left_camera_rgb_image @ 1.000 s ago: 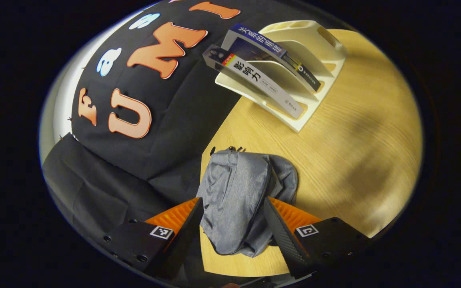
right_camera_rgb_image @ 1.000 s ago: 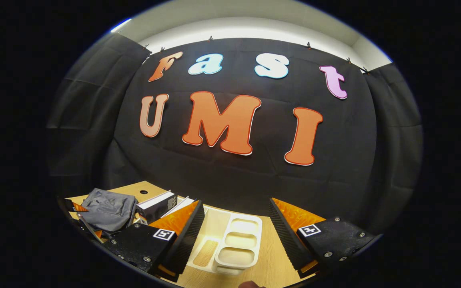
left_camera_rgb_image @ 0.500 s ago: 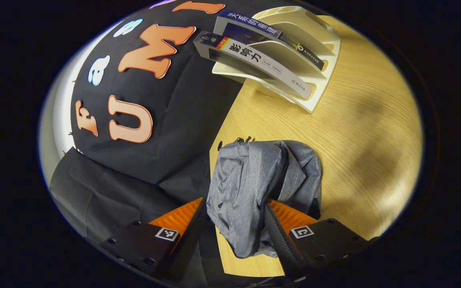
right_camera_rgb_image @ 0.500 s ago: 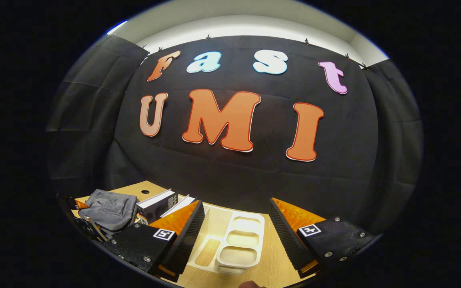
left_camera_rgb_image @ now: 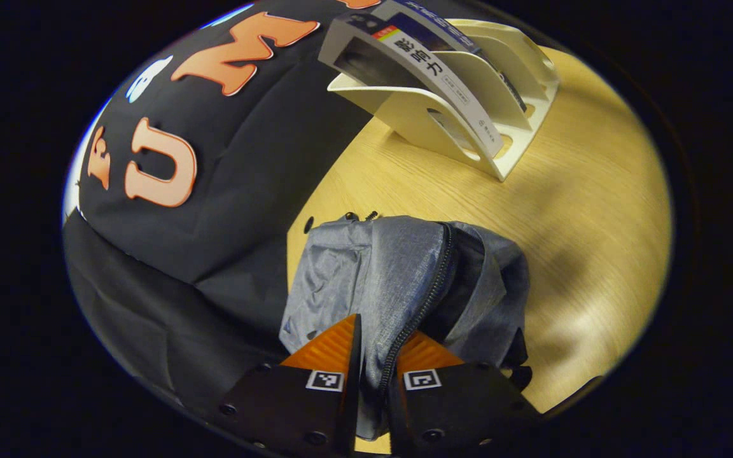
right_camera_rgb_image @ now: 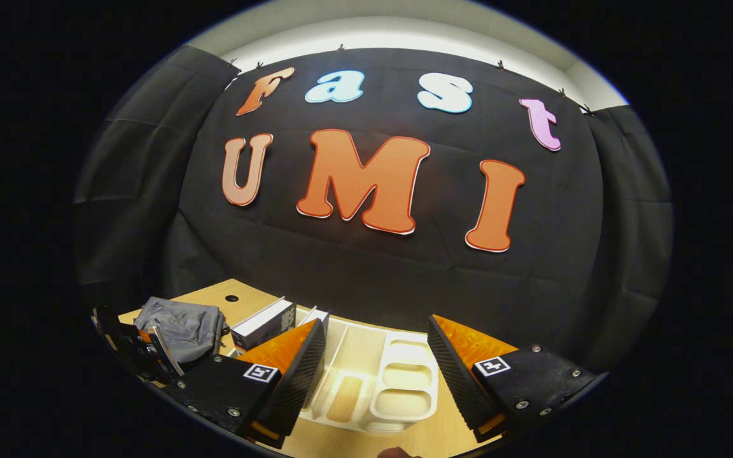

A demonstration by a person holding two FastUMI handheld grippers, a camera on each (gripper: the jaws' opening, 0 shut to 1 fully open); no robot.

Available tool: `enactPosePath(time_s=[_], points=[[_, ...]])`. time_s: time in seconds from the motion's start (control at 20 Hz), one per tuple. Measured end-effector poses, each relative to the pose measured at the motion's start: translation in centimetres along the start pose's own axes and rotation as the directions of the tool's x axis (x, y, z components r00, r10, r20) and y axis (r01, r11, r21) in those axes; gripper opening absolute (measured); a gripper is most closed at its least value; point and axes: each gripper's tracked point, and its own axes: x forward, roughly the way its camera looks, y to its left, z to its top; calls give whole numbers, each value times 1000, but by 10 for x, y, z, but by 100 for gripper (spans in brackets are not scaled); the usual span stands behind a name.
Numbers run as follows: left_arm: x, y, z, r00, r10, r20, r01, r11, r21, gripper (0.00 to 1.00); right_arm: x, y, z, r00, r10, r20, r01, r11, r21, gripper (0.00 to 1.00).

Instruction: Open the schoolbag, grab two books from the bookshelf and put them into the schoolbag.

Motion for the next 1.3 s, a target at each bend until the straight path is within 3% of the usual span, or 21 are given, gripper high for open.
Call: enactPosePath(time_s=[0.1,0.25,0.6,0.85,1.0,1.3], points=[[0,1,0,995,-97,11,98,995,-35,13,8,22,2,1000,-1,-29,1,1000,9,96],[-5,11,7,978,-205,45,208,977,-54,11,21,52,3,997,-6,-81,7,1000,13,96],[-16,46,14,898,-431,92,437,897,-66,8,59,109,-5,969,18,-247,-30,999,-44,97],[-32,91,27,821,-558,120,568,820,-74,8,83,124,-21,914,2,-406,-12,1000,-22,98],[-35,110,34,788,-605,113,613,786,-73,7,92,122,-32,866,-3,-500,5,1000,3,98],[-38,129,40,718,-694,52,695,714,-85,7,116,133,-52,757,52,-651,-55,998,15,99]])
